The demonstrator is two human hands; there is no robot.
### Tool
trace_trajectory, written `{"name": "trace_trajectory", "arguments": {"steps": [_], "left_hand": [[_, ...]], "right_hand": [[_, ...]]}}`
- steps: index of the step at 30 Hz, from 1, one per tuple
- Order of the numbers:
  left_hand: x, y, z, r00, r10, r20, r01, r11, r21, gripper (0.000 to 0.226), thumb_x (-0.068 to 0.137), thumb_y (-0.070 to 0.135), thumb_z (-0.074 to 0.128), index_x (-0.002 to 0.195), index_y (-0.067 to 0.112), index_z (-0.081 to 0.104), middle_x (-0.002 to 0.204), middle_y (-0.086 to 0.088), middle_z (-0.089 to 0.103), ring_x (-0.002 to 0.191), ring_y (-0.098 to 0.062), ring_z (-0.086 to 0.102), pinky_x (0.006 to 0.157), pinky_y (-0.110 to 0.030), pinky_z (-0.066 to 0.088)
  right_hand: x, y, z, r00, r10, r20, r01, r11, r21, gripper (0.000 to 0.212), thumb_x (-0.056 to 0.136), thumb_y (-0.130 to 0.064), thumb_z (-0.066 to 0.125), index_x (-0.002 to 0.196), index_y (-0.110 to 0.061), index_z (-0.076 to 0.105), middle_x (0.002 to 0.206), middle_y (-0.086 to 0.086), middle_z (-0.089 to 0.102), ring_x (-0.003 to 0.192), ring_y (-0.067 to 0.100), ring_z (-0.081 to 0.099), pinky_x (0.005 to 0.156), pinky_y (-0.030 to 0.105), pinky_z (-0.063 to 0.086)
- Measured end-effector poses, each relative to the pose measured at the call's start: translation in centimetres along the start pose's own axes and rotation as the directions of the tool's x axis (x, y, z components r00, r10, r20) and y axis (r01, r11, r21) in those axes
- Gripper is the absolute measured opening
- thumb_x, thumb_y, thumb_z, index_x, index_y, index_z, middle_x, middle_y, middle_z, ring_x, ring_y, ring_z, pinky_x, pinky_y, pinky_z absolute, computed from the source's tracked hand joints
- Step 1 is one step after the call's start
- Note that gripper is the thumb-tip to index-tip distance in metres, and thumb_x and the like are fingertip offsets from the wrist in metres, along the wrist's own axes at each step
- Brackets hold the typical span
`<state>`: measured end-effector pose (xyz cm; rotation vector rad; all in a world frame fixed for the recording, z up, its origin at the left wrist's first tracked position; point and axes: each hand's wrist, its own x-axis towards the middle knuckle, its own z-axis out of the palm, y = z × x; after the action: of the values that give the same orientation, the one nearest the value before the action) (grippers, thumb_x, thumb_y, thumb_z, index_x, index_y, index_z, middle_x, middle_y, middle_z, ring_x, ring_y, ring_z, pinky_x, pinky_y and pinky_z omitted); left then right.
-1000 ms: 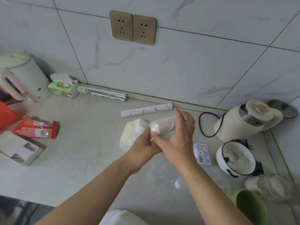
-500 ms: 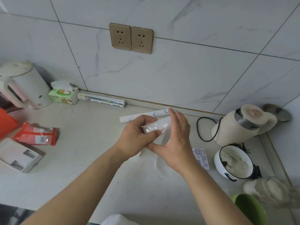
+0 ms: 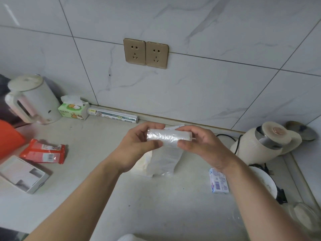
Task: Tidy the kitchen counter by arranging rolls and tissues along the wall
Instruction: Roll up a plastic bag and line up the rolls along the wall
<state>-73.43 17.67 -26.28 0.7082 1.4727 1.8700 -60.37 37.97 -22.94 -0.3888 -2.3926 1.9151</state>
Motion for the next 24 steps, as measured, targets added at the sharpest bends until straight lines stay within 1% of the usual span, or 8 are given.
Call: {"name": "trace_trajectory", "arguments": {"steps": [3,5,7,10,12,15,19,24], "left_hand": [[0.4,0.5,-0.3,0.999,-0.015,-0.032,0.014,0.999,-0.041,0.04,0.078,0.018,0.079,0.117,0.022,0.072,0.099,0.0,0.074,0.088,-0.018,0.068,0.078,-0.026,0.055],[0.7,0.8,-0.2,0.999,-0.004,-0.039,0.002,0.999,-0.039,0.041,0.08,0.02,0.076,0.121,0.024,0.07,0.103,0.0,0.073,0.092,-0.018,0.069,0.081,-0.026,0.055],[1.0,1.2,0.0,0.999,0.004,-0.036,-0.004,1.0,0.004,0.045,0.082,0.023,0.075,0.126,0.029,0.067,0.107,-0.003,0.072,0.095,-0.02,0.068,0.087,-0.03,0.054],[1.3,1.7,0.4,0.999,0.005,-0.044,-0.004,1.0,0.016,0.055,0.082,0.031,0.077,0.134,0.034,0.061,0.127,-0.002,0.068,0.104,-0.03,0.067,0.096,-0.044,0.053],[1.3,1.9,0.7,0.997,0.016,-0.082,-0.014,1.0,0.018,0.057,0.081,0.038,0.078,0.135,0.034,0.06,0.135,0.005,0.064,0.115,-0.031,0.065,0.099,-0.046,0.053],[1.0,2.0,1.1,0.964,0.069,-0.255,-0.039,0.992,0.122,0.06,0.07,0.05,0.081,0.126,0.038,0.063,0.128,0.014,0.066,0.112,-0.01,0.065,0.094,-0.035,0.053],[1.0,1.7,1.9,0.898,0.211,-0.387,-0.075,0.939,0.337,0.051,0.071,0.048,0.084,0.117,0.041,0.063,0.115,0.02,0.068,0.109,-0.006,0.065,0.088,-0.028,0.054],[1.3,2.0,2.6,0.906,0.107,-0.409,-0.044,0.986,0.161,0.026,0.084,0.044,0.074,0.102,0.026,0.076,0.098,0.009,0.077,0.095,-0.008,0.071,0.088,-0.034,0.053]], "right_hand": [[0.6,-0.2,0.0,0.999,-0.048,0.017,0.048,0.999,-0.004,0.052,0.071,-0.041,0.087,0.118,-0.029,0.068,0.122,-0.002,0.07,0.119,0.018,0.063,0.106,0.045,0.046],[0.9,-0.5,0.0,0.996,-0.074,0.039,0.07,0.993,0.094,0.042,0.077,-0.032,0.085,0.115,-0.025,0.07,0.116,0.003,0.073,0.111,0.021,0.068,0.094,0.033,0.054],[1.2,-0.9,0.0,0.997,-0.076,0.02,0.072,0.984,0.165,0.036,0.079,-0.033,0.083,0.112,-0.022,0.072,0.111,0.007,0.075,0.104,0.025,0.071,0.087,0.03,0.057],[1.4,-0.8,-0.1,0.998,-0.055,0.008,0.051,0.972,0.23,0.038,0.083,-0.036,0.079,0.116,-0.019,0.071,0.113,0.011,0.074,0.105,0.031,0.071,0.088,0.043,0.059],[1.6,-0.5,-0.2,0.999,-0.042,-0.01,0.043,0.967,0.25,0.038,0.084,-0.038,0.077,0.115,-0.016,0.071,0.114,0.013,0.073,0.106,0.032,0.07,0.09,0.05,0.057],[1.7,-0.2,-0.6,0.995,-0.028,-0.091,0.049,0.971,0.232,0.038,0.082,-0.04,0.077,0.106,-0.012,0.073,0.108,0.02,0.071,0.096,0.026,0.069,0.091,0.054,0.053],[1.6,-0.3,-1.0,0.994,-0.027,-0.106,0.054,0.962,0.267,0.036,0.081,-0.039,0.076,0.106,-0.014,0.074,0.104,0.009,0.075,0.095,0.023,0.069,0.085,0.042,0.056],[1.4,-0.9,-1.4,0.995,-0.04,-0.094,0.061,0.971,0.23,0.036,0.081,-0.039,0.077,0.109,-0.018,0.073,0.105,0.008,0.075,0.094,0.022,0.07,0.081,0.04,0.054]]}}
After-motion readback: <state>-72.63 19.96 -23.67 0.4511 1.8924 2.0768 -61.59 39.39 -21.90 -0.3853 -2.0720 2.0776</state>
